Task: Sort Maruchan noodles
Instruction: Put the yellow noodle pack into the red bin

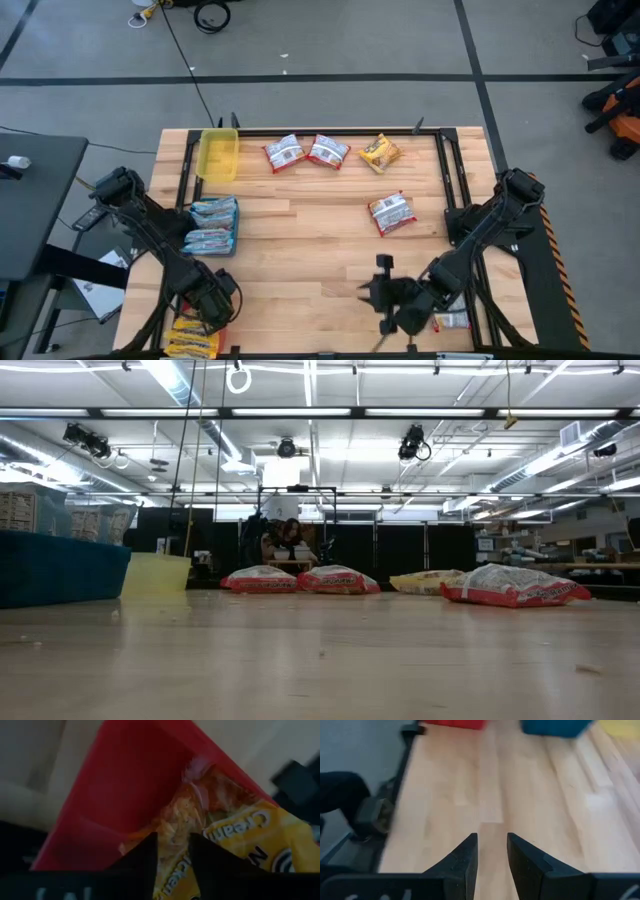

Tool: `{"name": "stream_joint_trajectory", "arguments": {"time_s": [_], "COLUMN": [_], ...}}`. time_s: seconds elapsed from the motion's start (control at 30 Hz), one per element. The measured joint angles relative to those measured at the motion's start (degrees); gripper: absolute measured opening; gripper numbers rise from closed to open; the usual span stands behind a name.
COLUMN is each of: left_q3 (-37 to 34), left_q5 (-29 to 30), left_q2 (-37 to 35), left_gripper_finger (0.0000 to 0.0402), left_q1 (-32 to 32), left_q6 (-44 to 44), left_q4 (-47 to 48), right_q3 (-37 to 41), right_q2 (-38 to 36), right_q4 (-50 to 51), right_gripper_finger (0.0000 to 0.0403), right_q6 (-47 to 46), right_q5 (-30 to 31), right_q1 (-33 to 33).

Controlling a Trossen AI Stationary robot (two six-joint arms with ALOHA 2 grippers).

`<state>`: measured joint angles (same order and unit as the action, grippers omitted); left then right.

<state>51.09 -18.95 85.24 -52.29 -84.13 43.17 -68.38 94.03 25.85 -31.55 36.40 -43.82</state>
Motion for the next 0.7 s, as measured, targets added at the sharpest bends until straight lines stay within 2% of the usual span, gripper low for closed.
{"name": "stream_joint_trajectory", "arguments": {"time_s": [0.2, 0.33, 0.47, 0.6, 0.7], "left_q3": [0.15, 0.15, 0.15, 0.15, 0.15], "left_q5": [-0.33, 6.67, 14.45, 22.1, 26.42], "left_q2": [-7.46, -12.61, -15.69, -16.64, -16.66], "left_gripper_finger": [0.0171, 0.0182, 0.0182, 0.0183, 0.0183], "left_q1": [-0.23, -0.17, -0.4, -0.38, -0.37], "left_q6": [-2.37, -3.23, -1.8, 1.86, 4.97], "left_q4": [1.09, 3.43, 6.1, 7.58, 7.61], "right_q3": [0.0, 0.0, 0.02, 0.02, 0.0], "right_q2": [-5.19, -7.67, -7.88, -6.19, -2.76], "right_q4": [12.54, 23.02, 30.71, 30.59, 26.64], "right_gripper_finger": [0.011, 0.0118, 0.0137, 0.0164, 0.019], "right_q6": [-6.12, -3.68, 2.96, 8.48, 12.38], "right_q5": [1.39, 0.6, 0.25, -1.89, -4.86], "right_q1": [8.85, 17.97, 28.08, 38.75, 45.99]}}
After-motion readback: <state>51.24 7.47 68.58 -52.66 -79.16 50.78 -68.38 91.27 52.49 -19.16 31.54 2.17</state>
